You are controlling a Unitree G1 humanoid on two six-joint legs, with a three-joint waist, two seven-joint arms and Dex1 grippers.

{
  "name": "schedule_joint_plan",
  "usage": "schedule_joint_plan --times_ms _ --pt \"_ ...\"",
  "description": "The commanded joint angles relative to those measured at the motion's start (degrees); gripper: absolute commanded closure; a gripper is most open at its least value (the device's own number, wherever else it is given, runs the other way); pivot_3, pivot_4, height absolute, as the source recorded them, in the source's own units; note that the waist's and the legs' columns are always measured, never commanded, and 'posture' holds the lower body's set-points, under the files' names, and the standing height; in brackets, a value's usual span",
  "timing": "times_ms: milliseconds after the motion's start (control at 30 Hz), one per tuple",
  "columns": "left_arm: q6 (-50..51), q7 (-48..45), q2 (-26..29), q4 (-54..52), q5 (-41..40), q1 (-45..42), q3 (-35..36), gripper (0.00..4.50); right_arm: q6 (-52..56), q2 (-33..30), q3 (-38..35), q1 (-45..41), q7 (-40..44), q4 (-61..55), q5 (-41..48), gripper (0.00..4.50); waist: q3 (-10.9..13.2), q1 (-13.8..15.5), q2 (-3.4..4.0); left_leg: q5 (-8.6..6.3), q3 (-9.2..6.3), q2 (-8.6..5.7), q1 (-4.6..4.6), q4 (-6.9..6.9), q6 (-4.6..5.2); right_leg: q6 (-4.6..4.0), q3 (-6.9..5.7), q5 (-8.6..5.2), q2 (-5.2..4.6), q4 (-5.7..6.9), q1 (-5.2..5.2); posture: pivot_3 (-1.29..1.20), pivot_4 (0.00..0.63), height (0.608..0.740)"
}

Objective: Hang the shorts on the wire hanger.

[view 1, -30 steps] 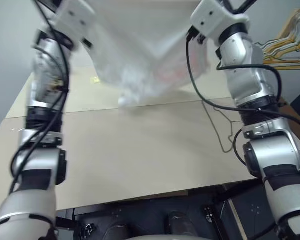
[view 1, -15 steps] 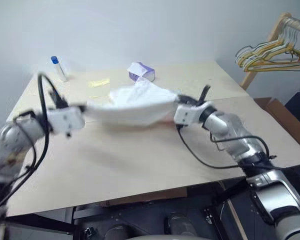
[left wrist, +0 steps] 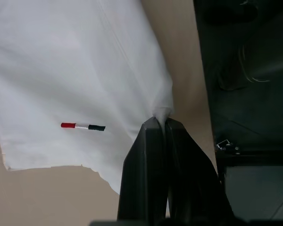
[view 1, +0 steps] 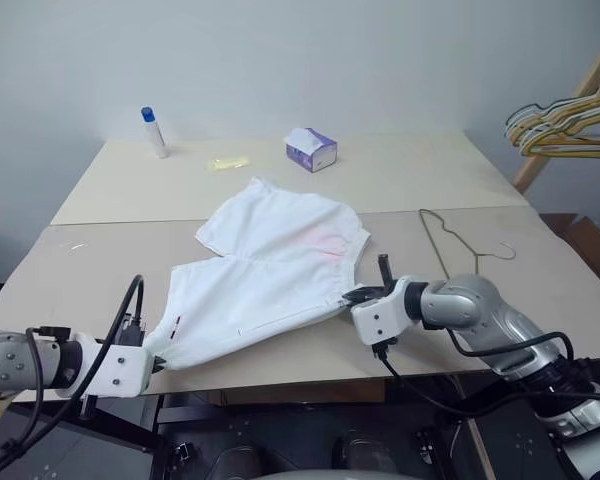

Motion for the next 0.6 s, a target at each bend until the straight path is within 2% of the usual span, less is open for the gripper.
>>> schedule_joint_plan --times_ms 33,167,200,267,467,600 --pt "3.9 -3.2 1.6 -3.8 -1.1 0.6 1.0 4.50 1.4 -2.8 -3.4 0.9 3.1 -3.1 1.0 4.46 0.0 0.1 -0.01 0.00 -0.01 0.00 0.00 0.00 0.00 0.00 -0.01 0.00 0.00 0.00 0.01 0.00 0.000 0.740" --pt "7.3 -5.3 2.0 -6.8 -1.1 0.9 -0.4 4.50 3.0 -4.0 -3.6 2.2 6.3 -4.6 2.2 4.46 0.0 0.1 -0.01 -0.01 -0.05 0.00 0.01 0.00 0.00 0.00 -0.01 -0.01 0.00 -0.02 0.01 -0.01 0.000 0.740" --pt "7.3 -5.8 2.1 -6.9 -1.3 0.7 -0.9 4.27 3.7 -4.2 -3.7 2.3 7.2 -5.0 2.6 4.22 0.0 0.1 -0.01 0.00 -0.04 0.00 0.01 0.00 0.00 0.00 -0.01 -0.01 0.00 -0.01 0.01 -0.01 0.000 0.740" --pt "7.6 -6.5 1.8 -6.8 -2.3 0.0 -1.6 3.82 3.5 -4.7 -3.9 2.5 8.6 -5.0 3.8 3.71 0.0 0.1 0.00 0.00 -0.06 0.01 0.04 0.00 0.00 -0.01 -0.01 -0.02 0.01 0.00 0.02 -0.01 0.000 0.740" --pt "7.9 -10.7 3.6 -6.0 -3.3 -0.6 -0.8 1.98 4.2 -6.3 -5.0 3.2 12.0 -6.3 5.9 1.78 0.0 0.1 0.00 -0.01 -0.07 0.01 0.03 0.00 0.00 -0.02 -0.02 -0.03 0.01 -0.02 0.01 -0.03 0.000 0.740" --pt "11.2 -14.3 4.0 -3.8 -10.5 -4.9 4.3 0.62 10.3 -9.7 -11.9 6.5 15.6 -10.8 14.0 0.33 0.0 0.3 -0.01 -0.01 -0.11 0.01 -0.06 0.00 0.01 -0.03 -0.07 -0.04 0.01 -0.02 -0.03 -0.03 0.000 0.740"
